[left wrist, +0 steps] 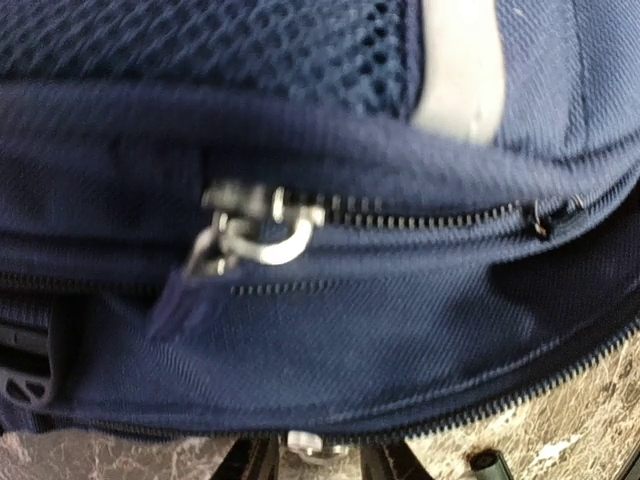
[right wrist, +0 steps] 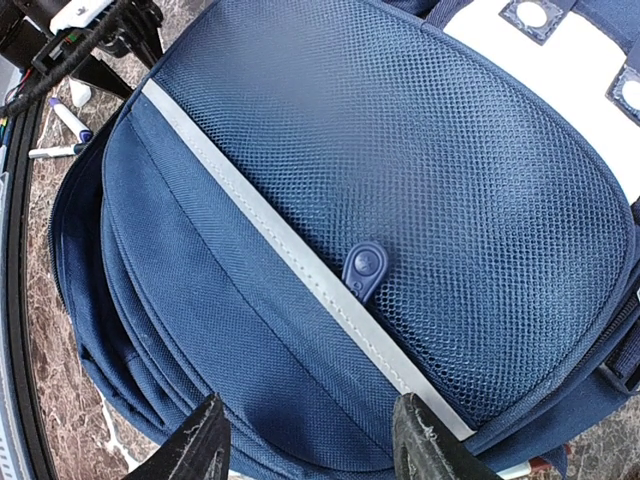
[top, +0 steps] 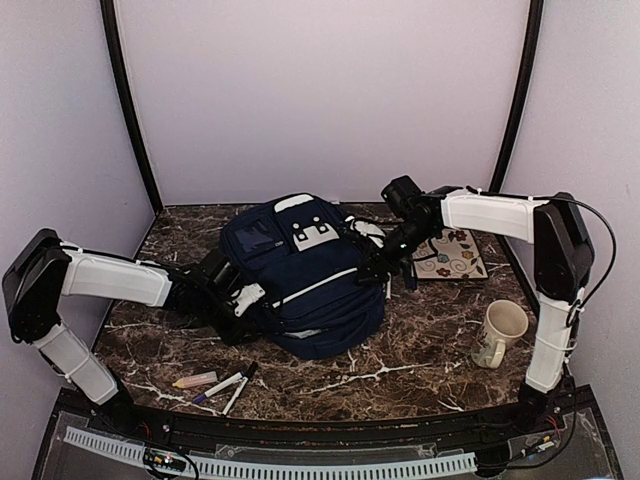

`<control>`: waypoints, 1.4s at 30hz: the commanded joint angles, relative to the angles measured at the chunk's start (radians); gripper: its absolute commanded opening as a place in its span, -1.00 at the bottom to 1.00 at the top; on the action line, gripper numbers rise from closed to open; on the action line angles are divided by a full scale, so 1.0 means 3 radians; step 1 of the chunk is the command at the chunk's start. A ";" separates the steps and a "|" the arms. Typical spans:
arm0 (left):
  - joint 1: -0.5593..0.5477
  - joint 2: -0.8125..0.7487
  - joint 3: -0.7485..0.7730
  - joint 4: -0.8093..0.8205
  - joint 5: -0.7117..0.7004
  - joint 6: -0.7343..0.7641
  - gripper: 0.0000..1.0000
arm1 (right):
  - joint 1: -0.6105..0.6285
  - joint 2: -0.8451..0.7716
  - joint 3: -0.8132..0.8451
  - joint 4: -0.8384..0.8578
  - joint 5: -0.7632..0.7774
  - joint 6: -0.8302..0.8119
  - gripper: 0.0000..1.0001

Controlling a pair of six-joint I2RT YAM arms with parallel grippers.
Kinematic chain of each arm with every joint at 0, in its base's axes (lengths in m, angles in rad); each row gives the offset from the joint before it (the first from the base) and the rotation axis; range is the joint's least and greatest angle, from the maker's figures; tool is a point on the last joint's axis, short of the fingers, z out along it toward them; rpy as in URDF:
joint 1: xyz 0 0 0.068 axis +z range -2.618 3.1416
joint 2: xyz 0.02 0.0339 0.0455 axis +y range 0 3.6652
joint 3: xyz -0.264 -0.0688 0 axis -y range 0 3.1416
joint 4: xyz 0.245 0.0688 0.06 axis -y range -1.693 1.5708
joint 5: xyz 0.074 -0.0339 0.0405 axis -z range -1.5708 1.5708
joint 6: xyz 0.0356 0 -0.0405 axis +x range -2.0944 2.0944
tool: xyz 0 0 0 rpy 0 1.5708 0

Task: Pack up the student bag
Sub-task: Grab the largest pocket of the student bag, then hold the student bag at the center of the board, then zip the largest pocket of the bag in the student bag.

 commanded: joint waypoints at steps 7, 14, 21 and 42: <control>0.0002 -0.0071 0.0048 0.0271 -0.0093 0.0066 -0.51 | -0.0025 0.0065 0.0002 0.0099 -0.0082 -0.0004 0.11; -0.0002 -0.0225 0.0141 0.0054 -0.0200 -0.0079 -0.87 | -0.0020 0.0054 0.0086 0.0073 -0.0057 0.0054 0.09; -0.0041 -0.0340 0.0282 -0.0421 -0.0187 -0.0469 -1.00 | 0.0162 0.0230 0.0665 0.0181 -0.0220 0.0652 -0.03; -0.0835 -0.0373 0.0171 -0.0165 -0.0334 -0.1156 -1.00 | 0.0651 0.2426 0.2460 0.0625 -0.0397 0.2557 -0.20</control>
